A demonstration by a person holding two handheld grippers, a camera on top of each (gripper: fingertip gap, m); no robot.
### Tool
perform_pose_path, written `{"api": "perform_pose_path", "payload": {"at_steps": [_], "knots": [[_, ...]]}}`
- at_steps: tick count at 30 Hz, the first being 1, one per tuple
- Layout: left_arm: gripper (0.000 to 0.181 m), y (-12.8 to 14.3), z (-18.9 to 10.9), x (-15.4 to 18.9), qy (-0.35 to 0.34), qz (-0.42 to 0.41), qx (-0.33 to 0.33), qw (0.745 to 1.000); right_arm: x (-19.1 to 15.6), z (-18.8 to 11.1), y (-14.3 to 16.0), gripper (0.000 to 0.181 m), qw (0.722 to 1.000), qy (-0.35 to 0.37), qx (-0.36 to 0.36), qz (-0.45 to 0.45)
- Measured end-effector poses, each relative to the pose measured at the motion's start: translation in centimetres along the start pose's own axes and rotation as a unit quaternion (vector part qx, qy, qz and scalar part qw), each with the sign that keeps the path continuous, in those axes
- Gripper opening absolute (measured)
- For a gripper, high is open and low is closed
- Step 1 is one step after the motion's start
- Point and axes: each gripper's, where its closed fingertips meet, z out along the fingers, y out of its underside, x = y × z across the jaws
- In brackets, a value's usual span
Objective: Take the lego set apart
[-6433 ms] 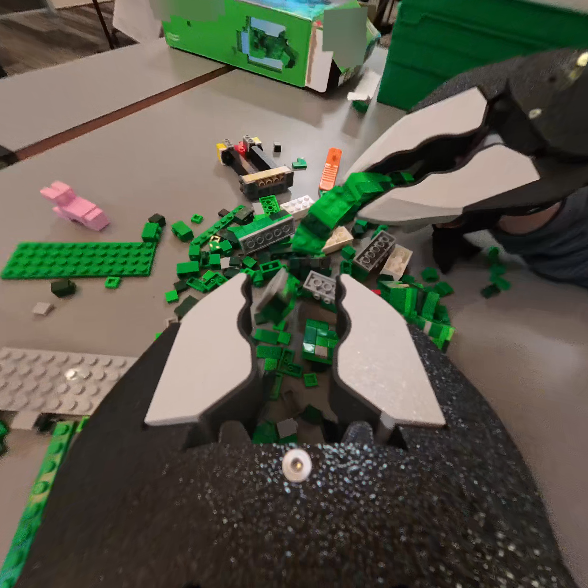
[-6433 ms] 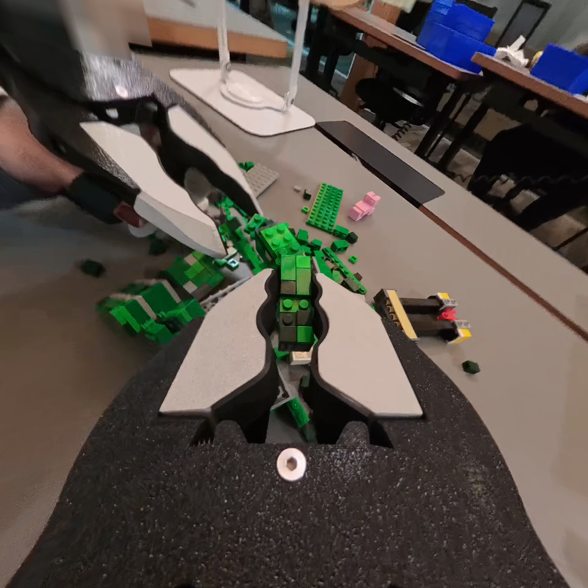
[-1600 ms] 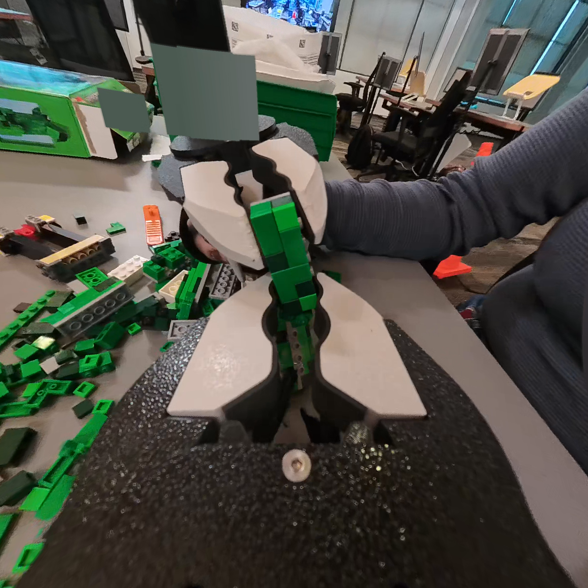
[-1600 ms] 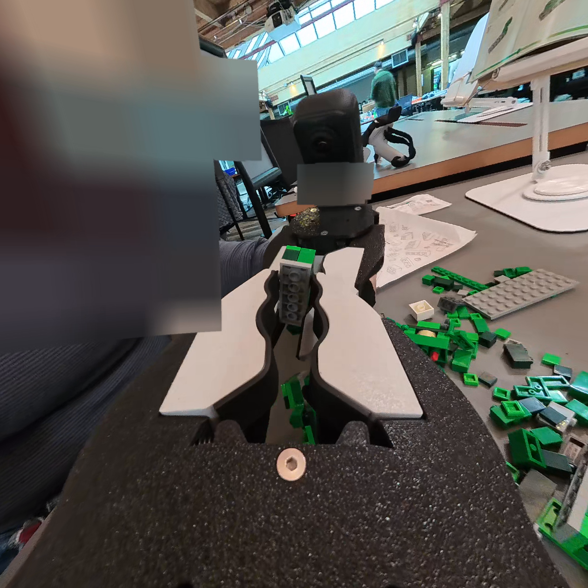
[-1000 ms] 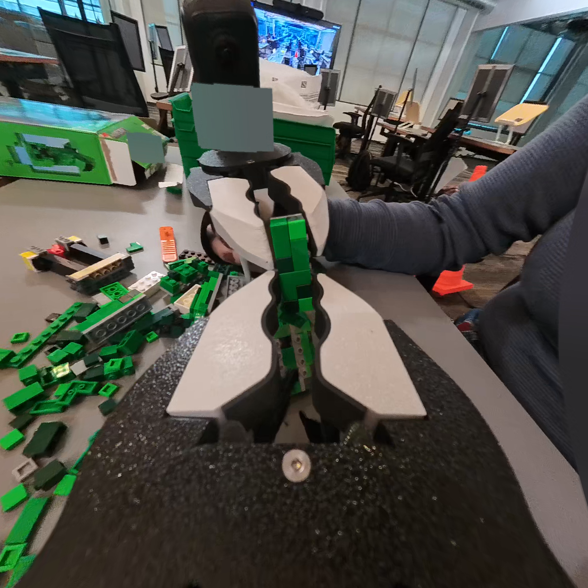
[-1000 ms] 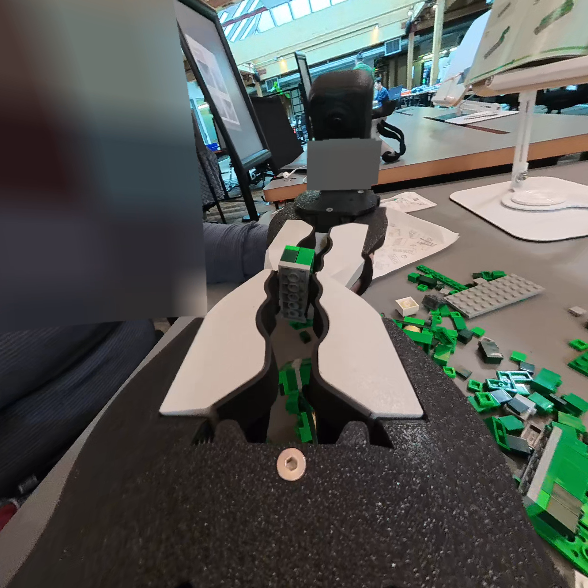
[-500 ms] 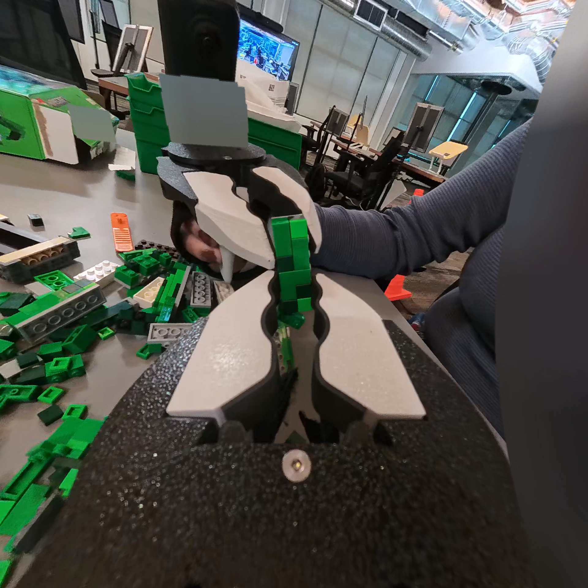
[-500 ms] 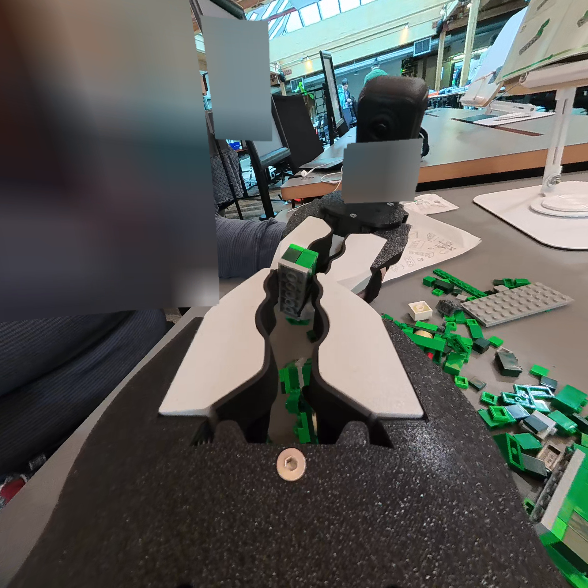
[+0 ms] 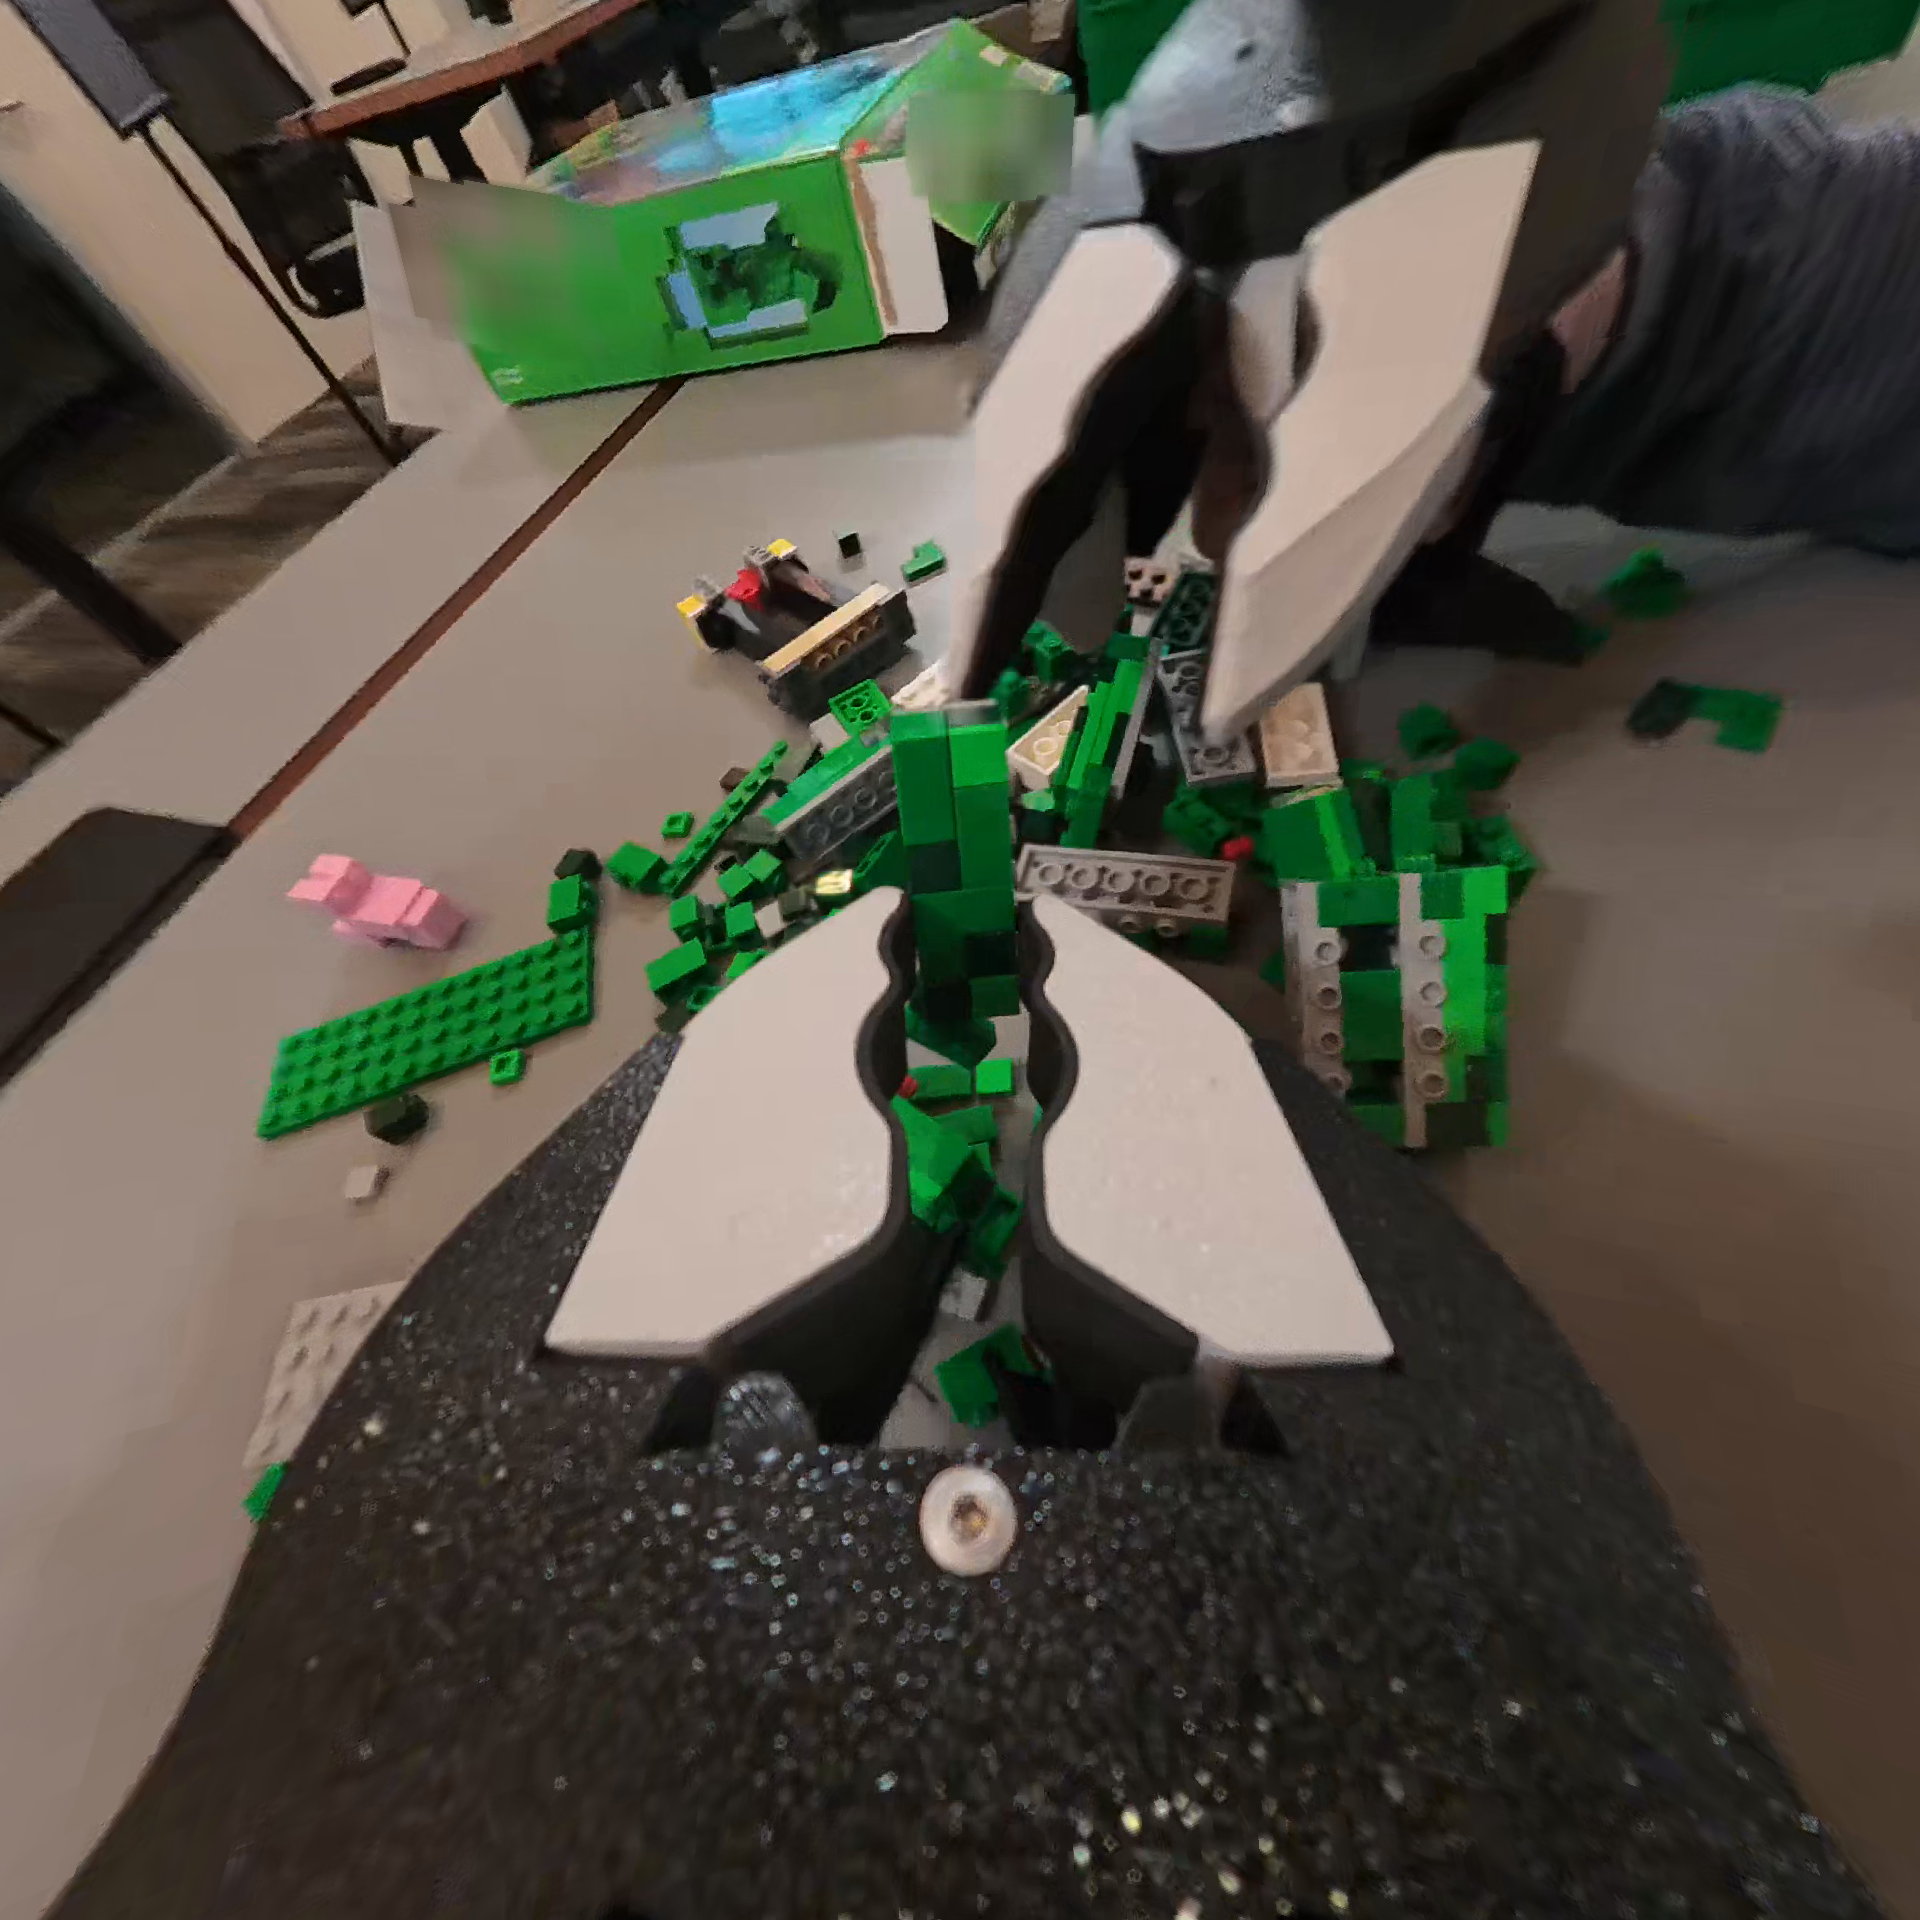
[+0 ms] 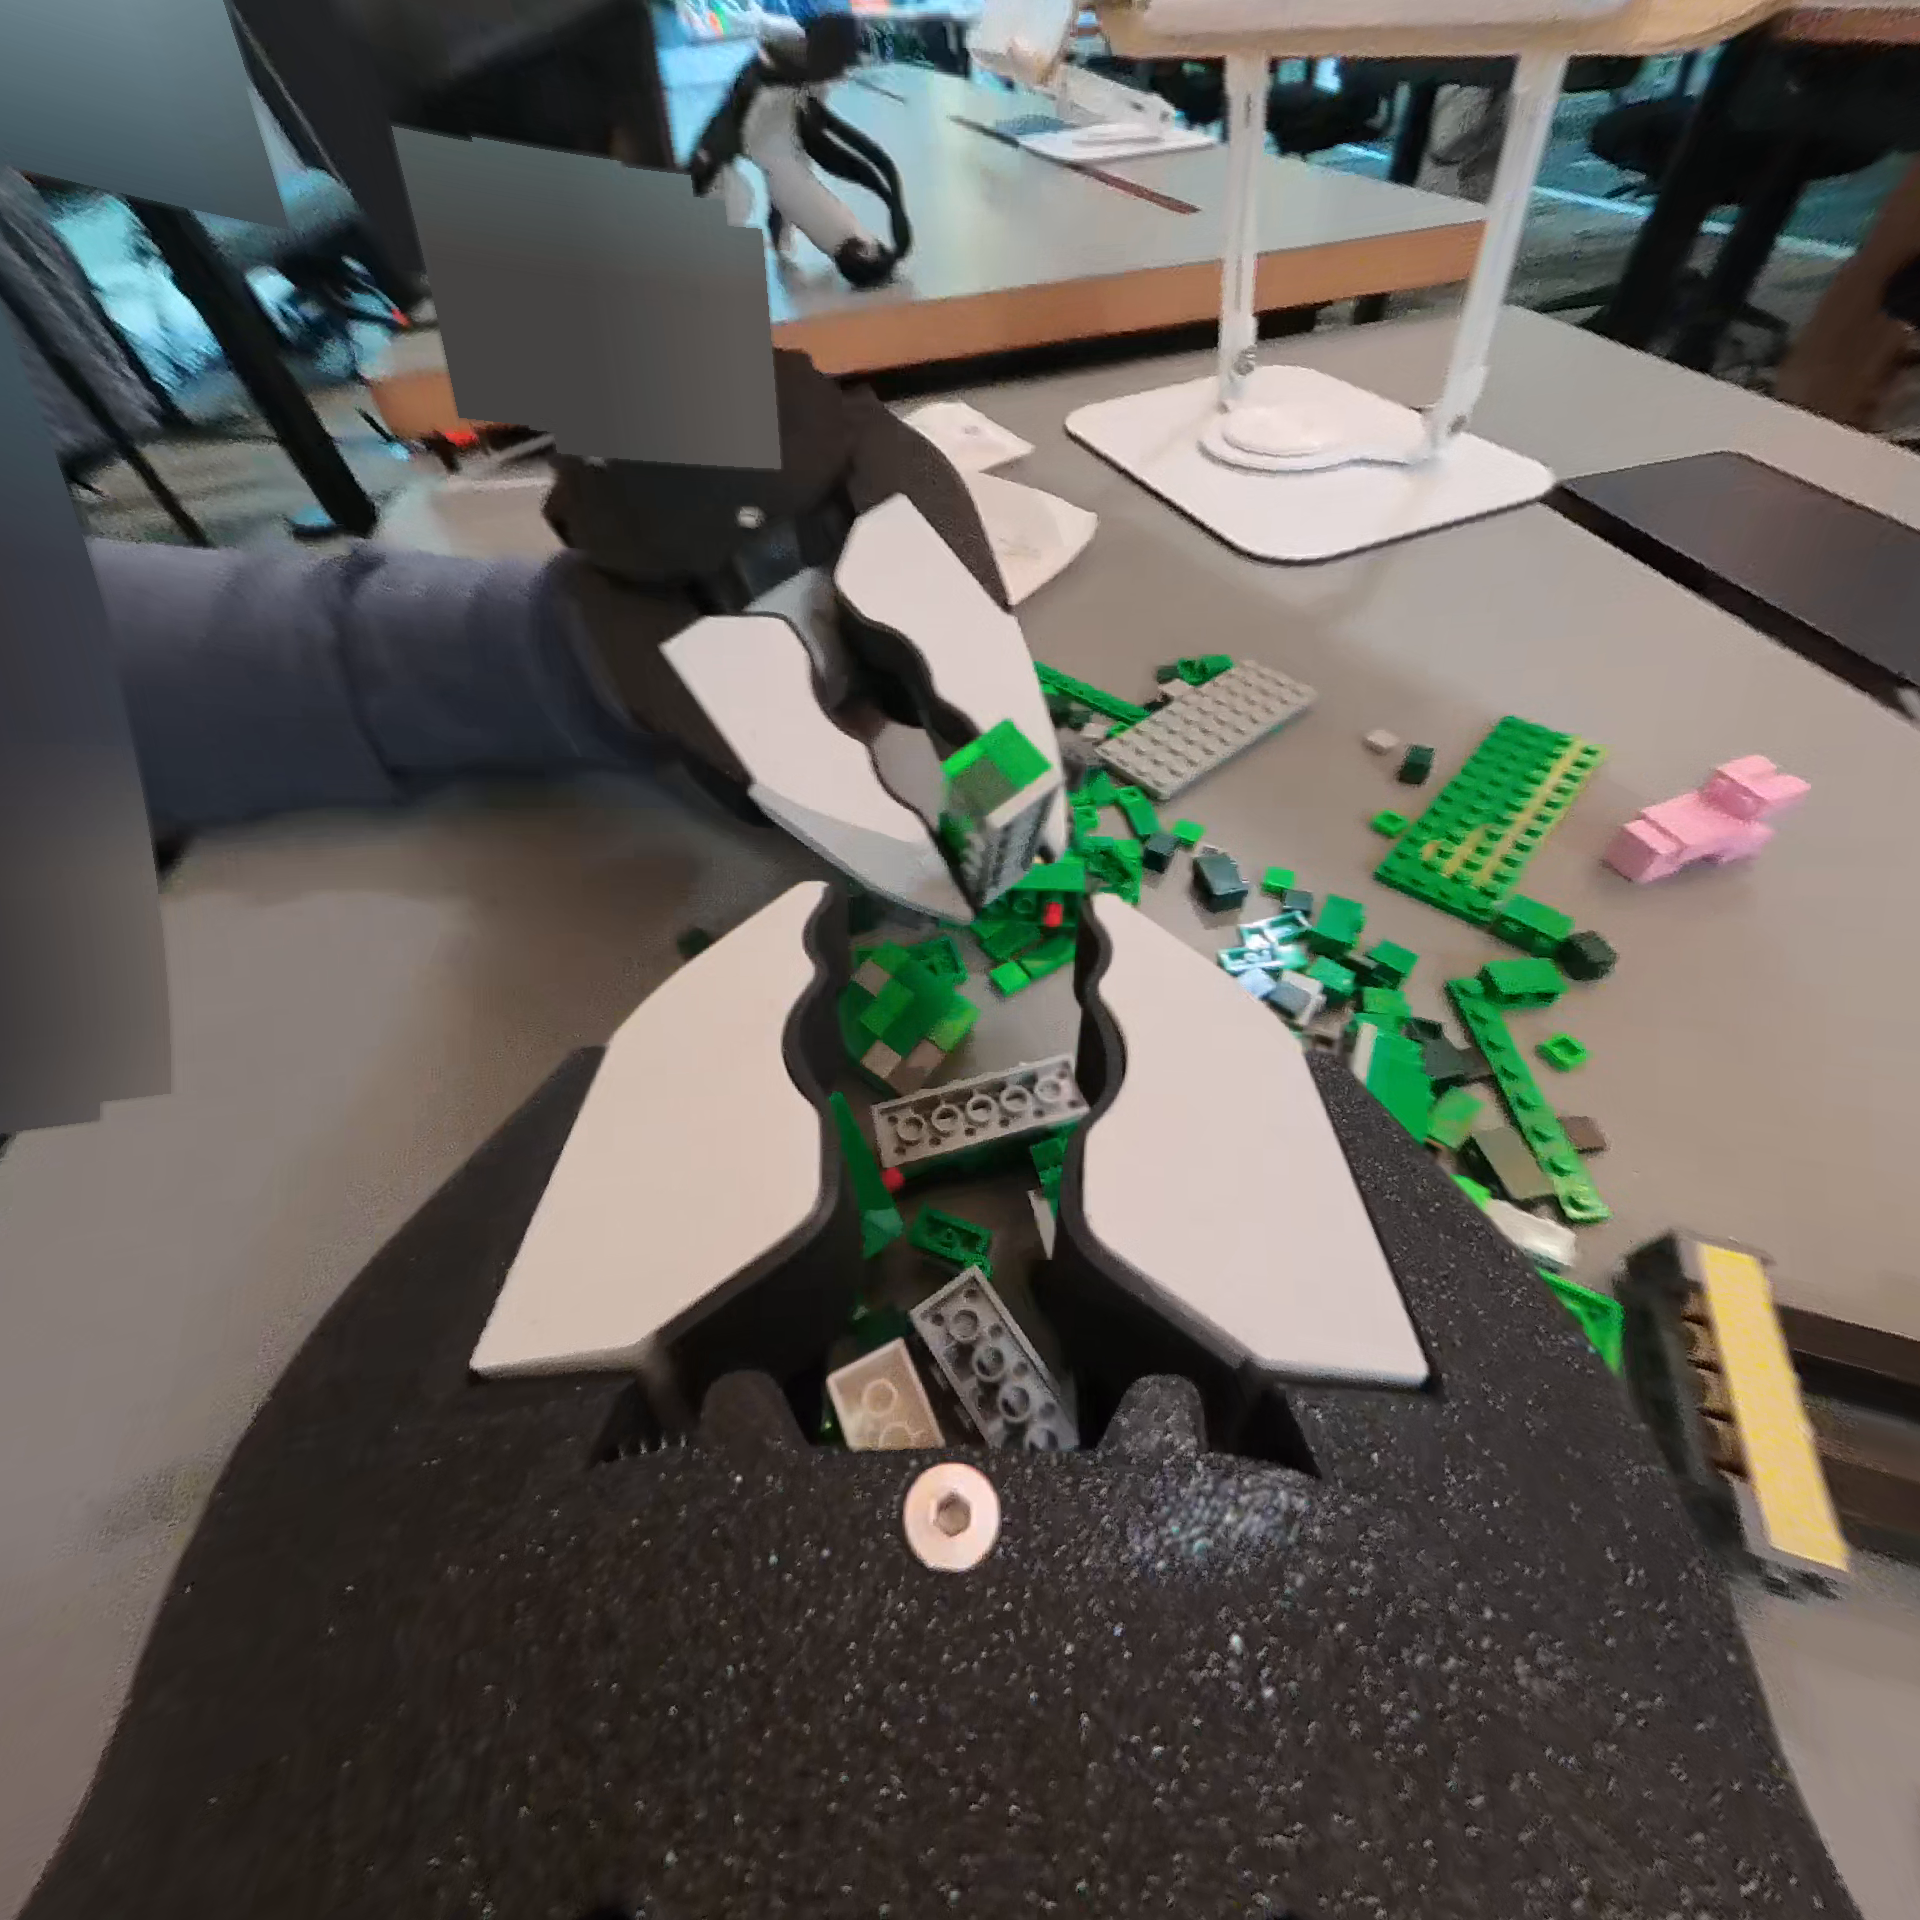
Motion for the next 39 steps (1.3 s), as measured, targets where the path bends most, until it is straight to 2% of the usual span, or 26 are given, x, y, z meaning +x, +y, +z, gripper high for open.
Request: {"api": "perform_pose_path", "payload": {"at_steps": [2,4,6,8,11,16,19,23,27,29,33,37,39], "knots": [[0.018,-0.1,-0.1,-0.3,-0.034,0.059,-0.008,0.998,0.3,0.1,-0.1,0.042,1.000,0.023,-0.004,-0.015],[0.018,-0.4,-0.4,-0.9,-0.093,0.148,-0.023,0.984,0.2,0.3,-0.5,0.042,0.999,0.031,-0.001,-0.013],[0.018,-1.2,-0.9,-1.7,-0.164,0.249,-0.031,0.954,0.2,0.7,-0.6,0.040,0.999,0.036,-0.003,-0.006],[0.018,-1.7,-1.1,-1.7,-0.204,0.324,-0.040,0.923,0.1,1.1,-0.7,0.038,0.999,0.038,-0.004,0.009],[0.018,-2.0,-0.7,-1.0,-0.215,0.369,-0.041,0.904,-0.4,1.7,-1.4,0.028,0.999,0.024,0.021,0.030],[0.019,-2.0,-0.8,-1.3,-0.225,0.360,-0.029,0.905,-0.1,1.5,-1.2,0.019,0.998,0.056,0.001,-0.018],[0.026,-2.1,-0.7,-1.6,-0.211,0.291,-0.013,0.933,0.5,1.2,-1.3,0.018,0.992,0.096,-0.006,-0.083],[0.033,-2.6,-0.8,-1.4,-0.141,0.122,0.036,0.982,1.1,1.1,-1.2,0.018,0.971,0.148,-0.015,-0.186],[0.040,-3.1,-1.6,-2.0,-0.068,-0.052,0.099,0.991,1.4,0.7,-1.7,0.018,0.945,0.192,-0.013,-0.265],[0.043,-3.7,-2.2,-2.2,-0.023,-0.134,0.142,0.981,1.3,0.5,-2.3,0.018,0.940,0.197,0.006,-0.279],[0.046,-4.9,-2.9,-1.8,0.083,-0.269,0.200,0.938,0.2,0.0,-3.6,0.018,0.927,0.194,0.056,-0.316],[0.040,-6.0,-3.3,-0.1,0.200,-0.342,0.232,0.889,-0.7,0.1,-4.3,0.018,0.920,0.187,0.080,-0.336],[0.033,-6.4,-3.6,-0.2,0.223,-0.368,0.256,0.866,-1.0,0.1,-4.5,0.018,0.915,0.186,0.089,-0.345]]}}
